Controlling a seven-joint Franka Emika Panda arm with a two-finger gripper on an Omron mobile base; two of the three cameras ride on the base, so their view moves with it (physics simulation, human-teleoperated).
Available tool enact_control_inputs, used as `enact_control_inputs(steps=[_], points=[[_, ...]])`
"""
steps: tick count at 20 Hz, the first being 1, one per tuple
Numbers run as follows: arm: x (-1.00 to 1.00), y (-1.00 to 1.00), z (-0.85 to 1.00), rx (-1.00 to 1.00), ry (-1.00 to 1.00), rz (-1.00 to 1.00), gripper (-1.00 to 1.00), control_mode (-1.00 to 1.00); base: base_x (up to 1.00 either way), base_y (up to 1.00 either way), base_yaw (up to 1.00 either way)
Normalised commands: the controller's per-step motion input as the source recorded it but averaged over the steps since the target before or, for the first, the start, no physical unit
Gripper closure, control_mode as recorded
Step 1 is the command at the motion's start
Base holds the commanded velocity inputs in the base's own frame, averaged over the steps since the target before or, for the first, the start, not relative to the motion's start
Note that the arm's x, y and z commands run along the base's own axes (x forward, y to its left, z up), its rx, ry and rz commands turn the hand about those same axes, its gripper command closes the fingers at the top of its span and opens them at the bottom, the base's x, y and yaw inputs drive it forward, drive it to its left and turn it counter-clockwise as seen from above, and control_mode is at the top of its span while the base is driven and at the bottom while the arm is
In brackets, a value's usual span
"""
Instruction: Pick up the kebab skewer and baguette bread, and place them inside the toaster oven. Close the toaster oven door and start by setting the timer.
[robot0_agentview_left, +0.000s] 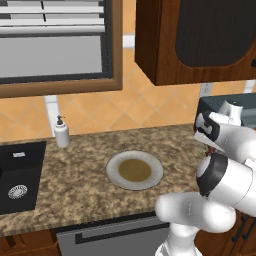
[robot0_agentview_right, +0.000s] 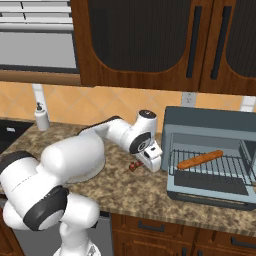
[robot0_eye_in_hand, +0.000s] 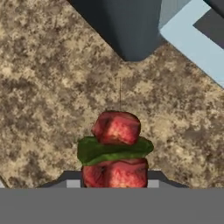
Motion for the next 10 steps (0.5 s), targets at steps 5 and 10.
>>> enact_control_inputs(steps=[5,10], points=[[0.01,-1.0,0.07,0.01,0.0,-0.25,1.0,-1.0,0.0,0.0,0.0],[0.14,-0.94,0.17,0.0,0.0,-0.26,1.0,-1.0,0.0,0.0,0.0]])
